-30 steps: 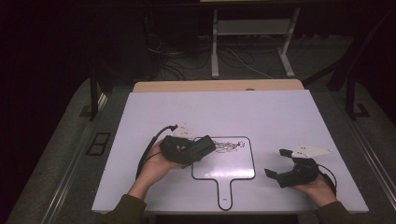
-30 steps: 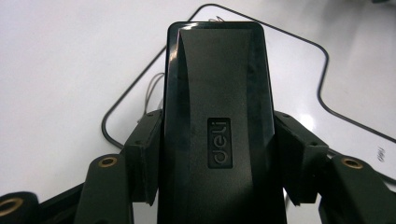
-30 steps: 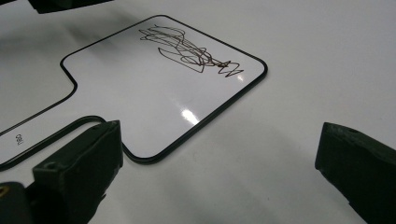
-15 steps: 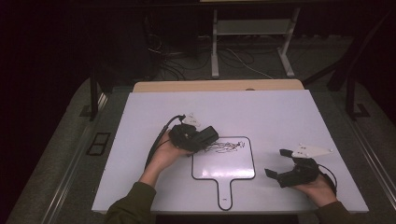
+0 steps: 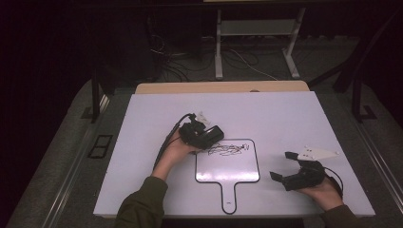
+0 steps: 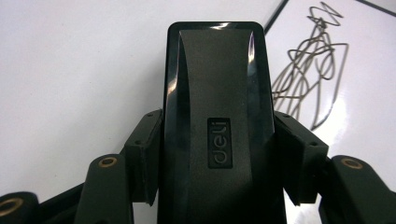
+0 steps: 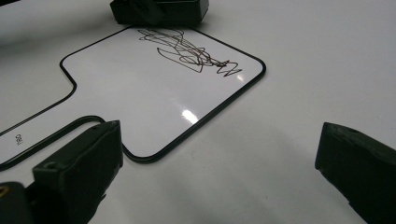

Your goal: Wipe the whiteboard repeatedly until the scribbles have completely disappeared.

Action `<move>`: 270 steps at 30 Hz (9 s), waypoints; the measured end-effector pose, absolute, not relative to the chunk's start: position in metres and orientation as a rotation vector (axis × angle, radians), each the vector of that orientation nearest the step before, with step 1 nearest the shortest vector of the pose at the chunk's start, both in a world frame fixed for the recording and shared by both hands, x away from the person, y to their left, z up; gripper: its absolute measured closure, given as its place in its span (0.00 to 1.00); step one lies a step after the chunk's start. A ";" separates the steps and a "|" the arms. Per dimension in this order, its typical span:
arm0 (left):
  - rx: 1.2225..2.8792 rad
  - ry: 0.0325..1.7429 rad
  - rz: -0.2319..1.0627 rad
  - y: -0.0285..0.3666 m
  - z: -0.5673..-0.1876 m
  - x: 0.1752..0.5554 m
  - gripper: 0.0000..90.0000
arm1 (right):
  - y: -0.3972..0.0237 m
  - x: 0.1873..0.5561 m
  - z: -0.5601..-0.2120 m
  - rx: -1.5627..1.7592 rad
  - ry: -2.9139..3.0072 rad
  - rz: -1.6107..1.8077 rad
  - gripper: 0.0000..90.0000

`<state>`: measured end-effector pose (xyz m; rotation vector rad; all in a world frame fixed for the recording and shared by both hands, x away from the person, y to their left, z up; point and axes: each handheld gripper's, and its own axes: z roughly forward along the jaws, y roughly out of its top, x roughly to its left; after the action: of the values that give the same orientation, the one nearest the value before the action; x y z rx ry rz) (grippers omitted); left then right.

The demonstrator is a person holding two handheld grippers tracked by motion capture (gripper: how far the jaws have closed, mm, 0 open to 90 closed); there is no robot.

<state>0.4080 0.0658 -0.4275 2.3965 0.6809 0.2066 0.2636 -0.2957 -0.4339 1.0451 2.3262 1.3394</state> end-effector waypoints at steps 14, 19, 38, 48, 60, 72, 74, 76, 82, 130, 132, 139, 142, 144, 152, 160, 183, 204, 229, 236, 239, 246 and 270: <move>2.404 0.689 0.188 0.066 -0.432 0.411 0.44 | -0.295 0.263 -0.434 1.043 2.329 1.339 0.00; 2.404 0.684 0.194 0.066 -0.433 0.410 0.44 | -0.295 0.263 -0.434 1.044 2.329 1.339 0.00; 2.459 0.582 0.212 0.044 -0.432 0.391 0.44 | -0.295 0.263 -0.434 1.043 2.334 1.335 0.00; 2.412 0.675 0.244 0.058 -0.434 0.404 0.44 | -0.295 0.263 -0.434 1.044 2.338 1.332 0.00; 2.442 0.605 0.211 0.044 -0.433 0.389 0.44 | -0.294 0.263 -0.434 1.045 2.340 1.331 0.00; 2.396 0.706 0.261 0.063 -0.435 0.404 0.44 | -0.295 0.263 -0.434 1.045 2.338 1.333 0.00; 2.412 0.681 0.249 0.059 -0.434 0.400 0.44 | -0.294 0.263 -0.434 1.044 2.339 1.331 0.00; 2.424 0.638 0.228 0.053 -0.434 0.393 0.44 | -0.294 0.263 -0.435 1.044 2.339 1.330 0.00; 2.429 0.618 0.236 0.053 -0.434 0.391 0.44 | -0.295 0.263 -0.434 1.044 2.335 1.331 0.00; 2.429 0.611 0.207 0.060 -0.434 0.388 0.44 | -0.295 0.263 -0.434 1.045 2.338 1.327 0.00; 2.406 0.662 0.237 0.068 -0.435 0.396 0.44 | -0.295 0.263 -0.434 1.044 2.338 1.327 0.00; 2.414 0.690 0.250 0.074 -0.434 0.395 0.44 | -0.295 0.263 -0.435 1.043 2.338 1.327 0.00; 2.434 0.630 0.216 0.070 -0.433 0.382 0.44 | -0.295 0.263 -0.435 1.044 2.339 1.327 0.00; 2.446 0.620 0.212 0.072 -0.433 0.381 0.44 | -0.295 0.263 -0.434 1.044 2.338 1.328 0.00; 2.379 0.731 0.245 0.087 -0.435 0.398 0.44 | -0.295 0.263 -0.434 1.042 2.339 1.329 0.00; 2.415 0.669 0.216 0.084 -0.434 0.386 0.44 | -0.296 0.264 -0.434 1.043 2.337 1.329 0.00; 2.431 0.693 0.253 0.080 -0.432 0.394 0.44 | -0.293 0.265 -0.436 1.045 2.348 1.325 0.00; 2.477 0.518 0.155 0.031 -0.432 0.382 0.44 | -0.292 0.265 -0.436 1.041 2.358 1.317 0.00; 2.485 0.390 0.101 -0.004 -0.433 0.385 0.44 | -0.292 0.266 -0.437 1.038 2.363 1.322 0.00; 2.493 0.473 0.161 -0.008 -0.432 0.398 0.44 | -0.293 0.266 -0.436 1.041 2.357 1.325 0.00; 2.498 0.497 0.173 -0.007 -0.431 0.407 0.44 | -0.293 0.266 -0.436 1.041 2.357 1.327 0.00; 2.525 0.375 0.131 -0.028 -0.431 0.387 0.44 | -0.293 0.266 -0.436 1.040 2.359 1.329 0.00; 2.564 0.386 0.141 -0.049 -0.429 0.407 0.44 | -0.294 0.267 -0.436 1.038 2.357 1.340 0.00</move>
<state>0.4073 -0.0488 -0.4286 2.5642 0.3858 0.1408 0.2669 -0.2940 -0.4360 1.0385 2.3566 1.3398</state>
